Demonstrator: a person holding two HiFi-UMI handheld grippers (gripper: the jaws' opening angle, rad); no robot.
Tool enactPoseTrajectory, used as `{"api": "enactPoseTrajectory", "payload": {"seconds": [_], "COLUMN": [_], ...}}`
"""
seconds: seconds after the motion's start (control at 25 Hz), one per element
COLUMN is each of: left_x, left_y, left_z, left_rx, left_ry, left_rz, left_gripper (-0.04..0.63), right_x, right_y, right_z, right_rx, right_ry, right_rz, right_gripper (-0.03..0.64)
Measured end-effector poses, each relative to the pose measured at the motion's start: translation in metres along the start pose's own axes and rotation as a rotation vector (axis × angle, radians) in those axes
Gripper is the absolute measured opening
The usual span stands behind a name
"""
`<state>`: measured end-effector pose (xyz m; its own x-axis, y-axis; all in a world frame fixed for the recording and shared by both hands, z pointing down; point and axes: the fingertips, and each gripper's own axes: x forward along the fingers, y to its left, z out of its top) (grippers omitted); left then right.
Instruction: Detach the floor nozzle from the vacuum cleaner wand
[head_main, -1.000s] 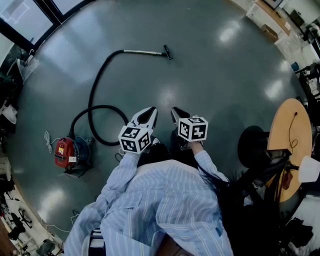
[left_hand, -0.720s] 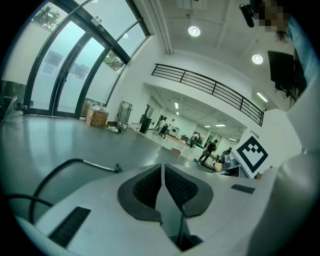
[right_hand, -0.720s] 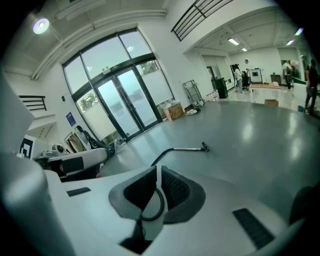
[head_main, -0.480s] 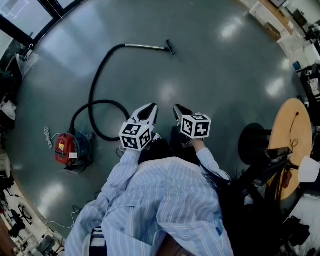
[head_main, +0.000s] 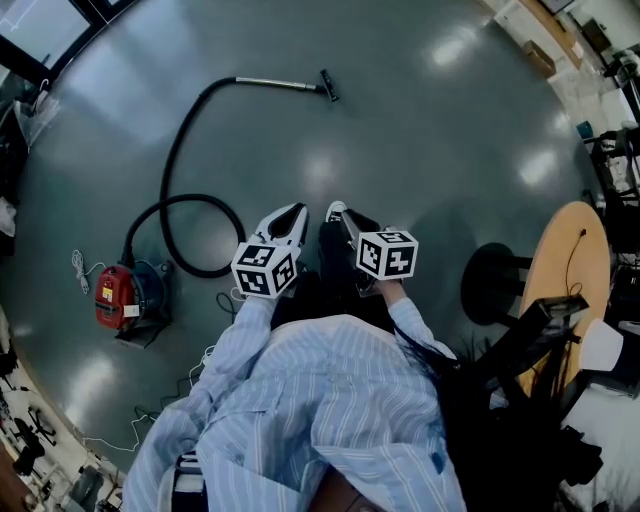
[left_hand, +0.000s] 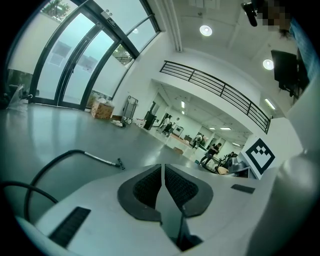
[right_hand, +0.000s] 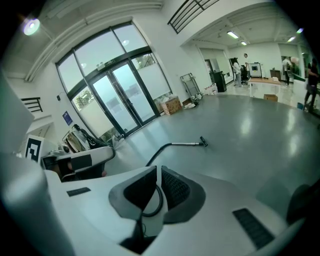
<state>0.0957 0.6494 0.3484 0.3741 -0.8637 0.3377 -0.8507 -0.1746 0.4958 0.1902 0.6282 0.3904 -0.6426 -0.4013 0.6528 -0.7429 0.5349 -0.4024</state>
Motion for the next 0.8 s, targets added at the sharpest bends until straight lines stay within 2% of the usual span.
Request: {"api": "enactPoseTrajectory", "payload": {"seconds": [0.32, 0.8], "left_x": [0.072, 0.216], "left_y": [0.026, 0.041], "left_z": [0.037, 0.141], "left_rx": [-0.016, 0.012], "left_ry": [0.036, 0.005], "left_rz": [0.034, 0.085], "left_gripper": [0.025, 0.025], "right_x": [0.049, 0.116], "right_y": [-0.047, -0.139], "right_z": [0.061, 0.207], "right_rx": [0.019, -0.014], "right_ry": [0.035, 0.046], "right_rz": [0.020, 0.091], "right_gripper": [0.034, 0.034]}}
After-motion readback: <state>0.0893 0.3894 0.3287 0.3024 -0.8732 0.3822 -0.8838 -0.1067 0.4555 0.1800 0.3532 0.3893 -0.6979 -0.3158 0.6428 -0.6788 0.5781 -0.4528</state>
